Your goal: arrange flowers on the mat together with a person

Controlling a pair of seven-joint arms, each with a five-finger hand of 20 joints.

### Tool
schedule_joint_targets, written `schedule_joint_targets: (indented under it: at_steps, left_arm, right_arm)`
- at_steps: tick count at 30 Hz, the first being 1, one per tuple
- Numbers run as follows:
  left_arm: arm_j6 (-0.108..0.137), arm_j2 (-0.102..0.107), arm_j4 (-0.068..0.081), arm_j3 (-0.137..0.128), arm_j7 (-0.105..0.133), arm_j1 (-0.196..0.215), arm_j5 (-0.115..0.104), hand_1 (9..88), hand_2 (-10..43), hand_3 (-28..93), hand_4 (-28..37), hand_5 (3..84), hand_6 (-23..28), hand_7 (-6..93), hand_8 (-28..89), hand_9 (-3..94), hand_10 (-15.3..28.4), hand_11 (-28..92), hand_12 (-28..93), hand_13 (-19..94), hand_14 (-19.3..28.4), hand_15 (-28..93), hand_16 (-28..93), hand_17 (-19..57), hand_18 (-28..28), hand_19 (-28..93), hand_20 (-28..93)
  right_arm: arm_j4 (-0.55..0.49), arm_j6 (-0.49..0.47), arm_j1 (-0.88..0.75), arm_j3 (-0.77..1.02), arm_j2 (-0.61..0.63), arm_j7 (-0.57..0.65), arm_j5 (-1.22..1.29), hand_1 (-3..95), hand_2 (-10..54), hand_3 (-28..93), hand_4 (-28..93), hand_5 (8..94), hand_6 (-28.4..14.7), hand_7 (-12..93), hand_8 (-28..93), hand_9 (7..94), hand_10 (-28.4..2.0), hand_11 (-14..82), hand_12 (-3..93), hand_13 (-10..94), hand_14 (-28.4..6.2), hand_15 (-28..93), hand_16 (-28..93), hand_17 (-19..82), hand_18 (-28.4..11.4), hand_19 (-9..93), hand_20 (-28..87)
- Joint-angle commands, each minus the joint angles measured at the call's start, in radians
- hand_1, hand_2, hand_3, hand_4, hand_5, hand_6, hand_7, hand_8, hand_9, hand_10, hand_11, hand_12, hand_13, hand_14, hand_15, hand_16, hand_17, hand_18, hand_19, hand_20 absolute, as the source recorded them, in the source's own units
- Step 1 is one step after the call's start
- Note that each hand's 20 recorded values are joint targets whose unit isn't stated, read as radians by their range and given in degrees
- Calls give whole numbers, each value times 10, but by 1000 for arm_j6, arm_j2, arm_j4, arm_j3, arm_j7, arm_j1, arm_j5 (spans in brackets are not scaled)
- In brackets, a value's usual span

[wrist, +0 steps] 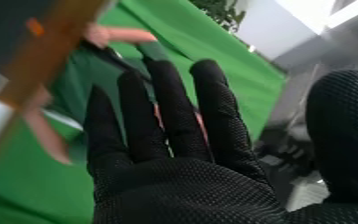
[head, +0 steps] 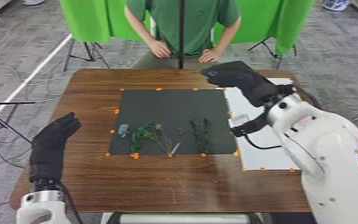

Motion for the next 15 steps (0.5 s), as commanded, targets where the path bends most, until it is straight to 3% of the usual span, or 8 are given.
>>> schedule_joint_targets:
  at_steps: [1, 5, 8, 11, 15]
  left_arm:
    - [-53, -27, 1, -18, -23, 15, 28, 371, 5, 664, -169, 488, 31, 181, -64, 458, 125, 171, 138, 355, 147, 149, 21, 60, 79, 15, 157]
    - [-22, -22, -3, -6, -8, 22, -7, 355, 8, 663, -158, 487, 29, 189, -69, 456, 124, 173, 136, 356, 147, 149, 20, 64, 75, 17, 158]
    - [-22, -22, -2, -1, -7, 19, -7, 324, 4, 664, -165, 487, 31, 189, -71, 455, 126, 172, 136, 356, 148, 150, 19, 65, 75, 17, 159]
    - [-15, -23, 2, 21, -3, 1, -10, 310, -3, 663, -170, 486, 33, 186, -70, 457, 128, 173, 136, 355, 150, 151, 19, 66, 75, 18, 160]
    - [-39, -16, 13, 55, -13, -36, -6, 301, -7, 662, -178, 487, 35, 185, -67, 457, 129, 174, 136, 354, 152, 151, 19, 67, 76, 18, 161]
  right_arm:
    - [-66, 448, -552, 144, -97, -569, 387, 133, 44, 732, -170, 434, -17, 74, -78, 436, -162, 45, 113, 306, -146, 76, 195, 132, -146, 133, 250]
    - [-73, 521, -572, 132, -91, -613, 391, 114, 46, 756, -176, 408, -9, 75, -82, 410, -152, 38, 103, 283, -130, 60, 173, 127, -137, 98, 248]
    - [-71, 550, -570, 125, -89, -619, 399, 108, 47, 765, -184, 387, -12, 76, -85, 397, -148, 36, 97, 271, -120, 55, 161, 125, -127, 87, 244]
    - [-68, 558, -570, 119, -100, -622, 405, 106, 51, 767, -189, 381, -16, 77, -87, 394, -148, 36, 94, 268, -116, 55, 154, 129, -112, 72, 240]
    - [-65, 564, -572, 107, -119, -627, 426, 103, 58, 770, -192, 379, -20, 78, -89, 398, -150, 38, 93, 269, -114, 58, 146, 132, -105, 56, 240]
